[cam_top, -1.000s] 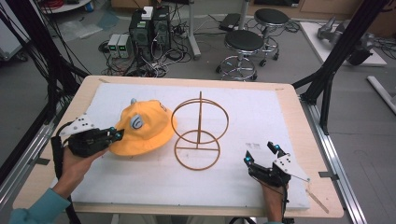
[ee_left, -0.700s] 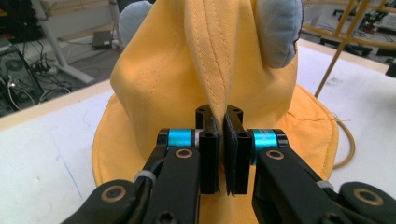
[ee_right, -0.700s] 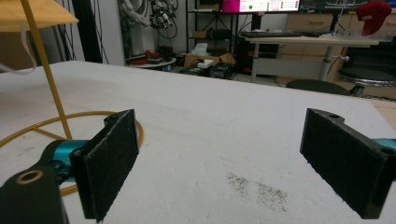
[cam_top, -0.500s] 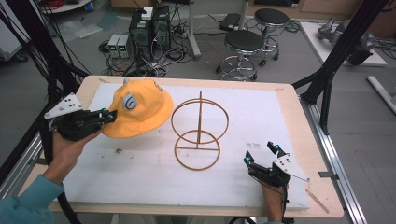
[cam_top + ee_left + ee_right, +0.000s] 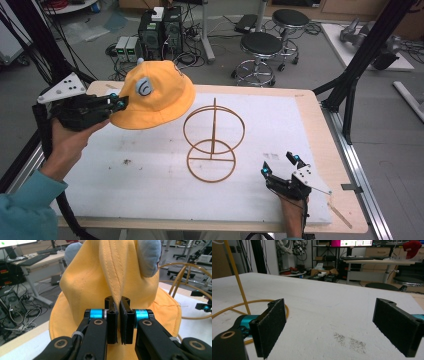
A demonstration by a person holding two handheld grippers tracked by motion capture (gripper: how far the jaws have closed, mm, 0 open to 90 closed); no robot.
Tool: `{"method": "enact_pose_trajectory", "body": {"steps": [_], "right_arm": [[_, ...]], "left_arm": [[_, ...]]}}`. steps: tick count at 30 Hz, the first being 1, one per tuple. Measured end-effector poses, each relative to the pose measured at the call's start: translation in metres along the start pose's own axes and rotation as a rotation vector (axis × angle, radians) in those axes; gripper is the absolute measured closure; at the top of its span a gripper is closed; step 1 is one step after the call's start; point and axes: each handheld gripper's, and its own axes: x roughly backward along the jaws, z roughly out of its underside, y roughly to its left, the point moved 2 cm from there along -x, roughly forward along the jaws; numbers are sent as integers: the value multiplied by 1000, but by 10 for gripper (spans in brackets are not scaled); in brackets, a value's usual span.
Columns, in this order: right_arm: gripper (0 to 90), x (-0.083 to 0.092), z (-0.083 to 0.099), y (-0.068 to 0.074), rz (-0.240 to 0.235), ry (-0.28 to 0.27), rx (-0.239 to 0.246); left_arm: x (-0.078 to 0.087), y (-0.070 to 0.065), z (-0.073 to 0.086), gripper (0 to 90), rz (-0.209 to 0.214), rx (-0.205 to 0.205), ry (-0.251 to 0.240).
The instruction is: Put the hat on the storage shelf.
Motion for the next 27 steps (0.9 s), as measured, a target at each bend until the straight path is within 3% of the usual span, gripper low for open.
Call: {"method": "enact_pose_trajectory", "body": {"steps": [7,14,21,27], "right_arm": [[104,0,0,0,-1,-1,9],[104,0,0,0,0,1,10],[104,-1,0,1,0,-1,11],[104,0,0,1,-2,-1,11]], "left_arm": [[-11,-10,-19,855,37,4,-35],[-28,-30,-37,855,95,-18,-43],[-46,-49,-44,855,153,-23,-39],[-59,-62,-43,855,205,-30,-8]]}}
